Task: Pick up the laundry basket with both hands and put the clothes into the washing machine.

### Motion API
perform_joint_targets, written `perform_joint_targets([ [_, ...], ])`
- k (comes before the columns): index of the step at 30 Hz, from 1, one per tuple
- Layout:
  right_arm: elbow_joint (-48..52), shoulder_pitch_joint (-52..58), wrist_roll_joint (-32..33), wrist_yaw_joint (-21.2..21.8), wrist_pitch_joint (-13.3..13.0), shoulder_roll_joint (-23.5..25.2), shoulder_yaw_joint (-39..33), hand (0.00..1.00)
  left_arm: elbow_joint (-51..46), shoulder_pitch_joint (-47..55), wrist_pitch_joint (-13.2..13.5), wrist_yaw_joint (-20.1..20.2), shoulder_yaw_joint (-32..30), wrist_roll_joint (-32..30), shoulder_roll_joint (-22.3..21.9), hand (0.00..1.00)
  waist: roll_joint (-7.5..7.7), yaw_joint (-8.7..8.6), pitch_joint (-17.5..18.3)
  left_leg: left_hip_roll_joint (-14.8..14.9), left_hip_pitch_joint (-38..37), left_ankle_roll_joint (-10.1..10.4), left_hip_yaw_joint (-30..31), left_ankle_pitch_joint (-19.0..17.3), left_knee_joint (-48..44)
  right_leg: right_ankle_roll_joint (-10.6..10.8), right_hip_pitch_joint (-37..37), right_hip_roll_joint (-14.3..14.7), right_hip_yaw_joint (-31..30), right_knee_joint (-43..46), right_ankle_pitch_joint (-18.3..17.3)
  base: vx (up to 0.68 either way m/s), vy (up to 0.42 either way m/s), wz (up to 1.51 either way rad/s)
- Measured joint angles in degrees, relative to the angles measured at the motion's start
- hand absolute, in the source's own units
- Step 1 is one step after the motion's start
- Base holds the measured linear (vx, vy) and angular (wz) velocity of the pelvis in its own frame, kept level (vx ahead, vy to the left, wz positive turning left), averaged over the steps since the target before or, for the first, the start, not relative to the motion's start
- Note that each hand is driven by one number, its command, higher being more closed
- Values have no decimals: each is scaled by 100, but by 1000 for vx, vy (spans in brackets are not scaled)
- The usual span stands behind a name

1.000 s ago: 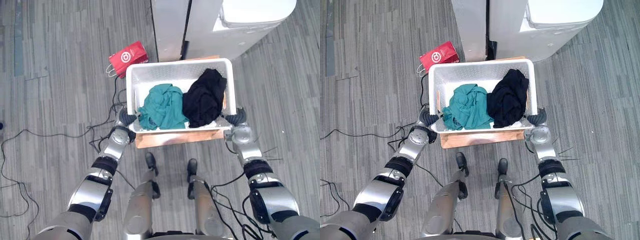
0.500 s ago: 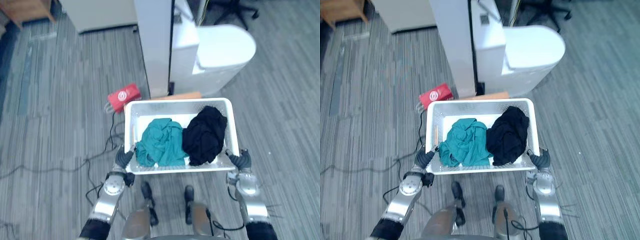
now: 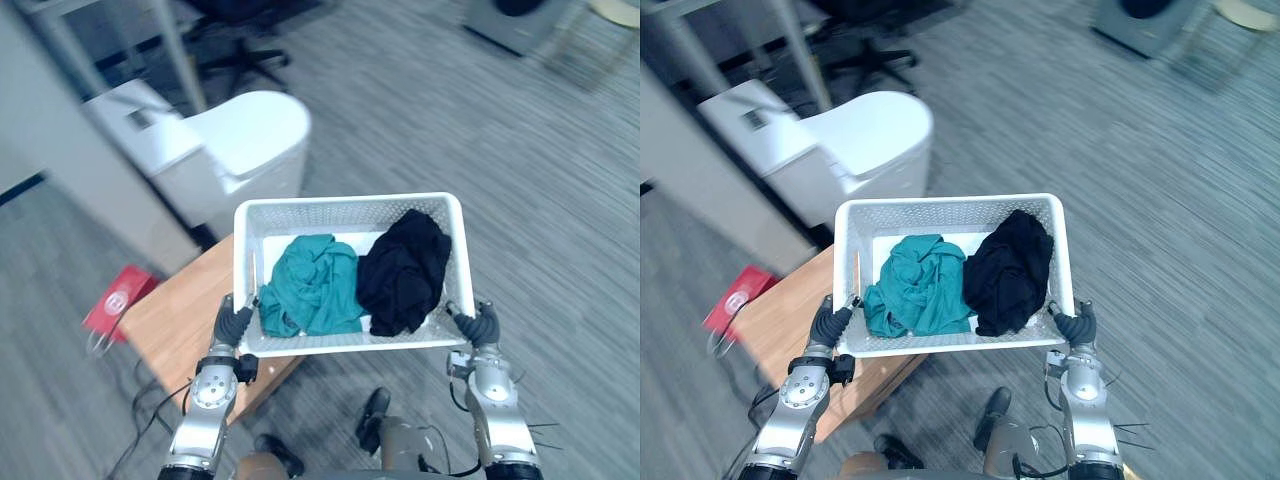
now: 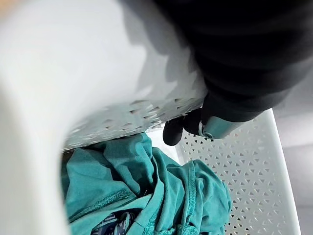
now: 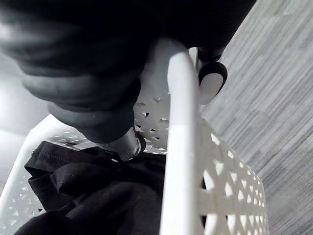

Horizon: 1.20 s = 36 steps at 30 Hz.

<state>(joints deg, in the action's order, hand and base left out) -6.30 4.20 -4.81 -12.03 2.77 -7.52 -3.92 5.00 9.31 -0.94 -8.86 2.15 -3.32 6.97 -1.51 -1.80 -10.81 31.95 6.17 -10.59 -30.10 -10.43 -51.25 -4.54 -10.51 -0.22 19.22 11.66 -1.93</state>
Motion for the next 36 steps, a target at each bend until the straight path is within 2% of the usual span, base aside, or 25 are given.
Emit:
perform_joint_targets([
  [1,-27,-78,30,-8,3,-158,12,100,0,34,2,-2,-3,16,-170,100,-55,76,-19,-706,396,523,1188,-362,-254,-49,52,161,-378,-50,-45,198,66,-183],
  [2,-112,-163,41,-7,4,-271,49,100,3,87,0,-6,-6,40,-262,100,-67,152,-26,-1454,647,728,1967,-568,-118,-119,165,262,-679,-152,-4,246,79,-180],
  [4,-140,-205,73,2,10,-322,94,100,12,125,-2,-8,-8,42,-274,100,-73,305,-35,-2191,975,802,2425,-700,546,-134,423,356,-1038,-408,6,227,66,-146],
  [5,-138,-219,75,1,9,-336,113,100,10,126,-2,-16,-29,44,-271,100,-78,334,-36,-2336,1125,833,2508,-683,820,-134,497,370,-1135,-515,6,229,82,-148],
  [7,-105,-279,83,-4,7,-474,253,100,-29,125,-2,-22,-108,45,-345,100,-286,502,-32,-2494,1471,1356,2534,-236,2638,-46,818,554,-1582,-1084,-54,243,125,-146],
  [9,-121,-317,80,-35,18,-369,362,100,-85,144,3,-18,-252,43,-361,100,-320,724,-75,-2366,1446,1433,2417,152,2523,-5,825,780,-1914,-162,-301,410,45,-108],
  [11,-169,-484,81,-48,25,-432,324,100,-234,155,-12,-13,-304,41,-367,100,-390,688,-110,-2301,1944,1475,2394,-114,1666,-43,1244,748,-1975,-683,-764,419,55,-19],
  [12,-168,-567,71,-37,66,-413,342,100,-287,187,-36,-18,-352,40,-468,100,-371,719,-103,-2411,2064,1254,2263,-111,1783,150,1235,632,-1944,-537,-910,396,183,0],
  [13,-171,-489,70,-19,65,-384,352,100,-287,289,-77,-18,-401,41,-515,100,-184,747,-67,-2575,1834,641,2021,-70,1877,439,1118,382,-1947,125,-1377,573,207,1],
  [14,-174,-425,66,-13,64,-290,364,100,-282,364,-84,-16,-406,41,-507,100,-42,753,-38,-2717,1673,544,1872,-162,1949,697,996,267,-1972,698,-1663,659,172,21],
  [15,-179,-355,44,-5,64,-166,345,100,-261,469,-114,-13,-402,42,-513,100,16,690,-24,-2925,1419,428,1852,-348,1931,1616,555,21,-1999,2158,-1872,599,134,33],
  [16,-198,-334,5,3,65,-112,308,100,-261,498,-124,-8,-371,42,-511,100,18,651,-25,-3008,1297,402,1892,-414,1938,2030,359,-77,-1981,2775,-1787,627,148,77],
  [17,-311,-218,-32,11,65,-40,264,100,-264,508,-171,-7,-248,37,-369,100,47,555,-28,-3271,759,327,2060,-572,2155,1954,-93,-402,-1864,4278,-1620,642,113,66],
  [18,-358,-182,-32,34,65,-18,261,100,-270,541,-172,-10,-212,36,-318,100,44,572,-30,-3338,406,288,2091,-617,2364,1740,-227,-548,-1716,4625,-1617,630,99,58],
  [21,-109,44,-29,66,39,94,83,100,-332,473,-177,-24,-19,39,-96,100,-24,450,-33,-3271,-695,336,2591,-798,3291,714,-991,-792,-819,3794,-1813,700,-30,52],
  [24,-77,82,-6,69,-9,89,-255,100,-212,138,-177,-9,337,34,59,100,56,179,-39,-3198,-1485,528,2907,-827,4099,1098,-1721,-886,-703,637,-598,712,-184,74],
  [25,-78,82,-3,67,-7,74,-306,100,-92,44,-181,-19,385,26,49,100,94,78,-39,-3205,-1893,808,2889,-942,4299,1194,-1916,-991,-702,80,-198,703,-222,39],
  [27,-106,138,-8,67,6,56,-291,100,-18,103,-181,-22,392,6,79,100,206,-12,16,-3225,-2496,1028,2839,-1067,4434,889,-1916,-979,-725,-183,32,715,-227,15],
  [28,-151,165,-14,83,14,-51,-273,100,130,94,-196,-20,389,-15,-61,100,-49,-38,125,-2973,-2725,1082,2828,-1089,4314,569,-1951,-783,-829,298,918,1007,-319,0],
  [29,-151,188,-17,82,39,-75,-325,100,159,76,-217,-20,382,-32,-218,100,-318,-45,270,-2651,-2541,1226,2798,-1008,3714,394,-1992,-537,-747,652,1144,845,-263,-4],
  [31,-143,184,-12,85,39,-94,-352,100,199,28,-216,-19,364,-85,-324,100,-532,-44,225,-2223,-1996,1711,2694,-506,2113,179,-1814,-216,-542,967,901,602,-222,-23],
  [32,-132,185,-12,97,64,-100,-290,100,265,74,-224,1,287,-82,-367,100,-637,3,173,-1819,-1379,1726,2618,877,623,47,-1422,112,-520,998,541,1013,-359,-52],
  [33,-116,199,-8,87,110,-50,-233,100,312,144,-246,6,237,-79,-380,100,-643,100,128,-1495,-752,1743,2655,1276,-872,-18,-912,371,-525,892,311,850,-277,-47],
  [34,-98,214,-4,52,111,-44,-236,100,311,161,-247,4,258,-77,-384,100,-616,138,95,-1447,-409,1721,2705,1045,-1493,-55,-634,441,-534,808,203,812,-236,-39],
  [36,281,305,29,-24,112,-39,-230,100,259,257,-240,13,276,-14,-393,100,-392,303,-50,-1574,656,1201,2393,197,-2019,-128,424,522,-814,303,-133,603,-127,-29],
])
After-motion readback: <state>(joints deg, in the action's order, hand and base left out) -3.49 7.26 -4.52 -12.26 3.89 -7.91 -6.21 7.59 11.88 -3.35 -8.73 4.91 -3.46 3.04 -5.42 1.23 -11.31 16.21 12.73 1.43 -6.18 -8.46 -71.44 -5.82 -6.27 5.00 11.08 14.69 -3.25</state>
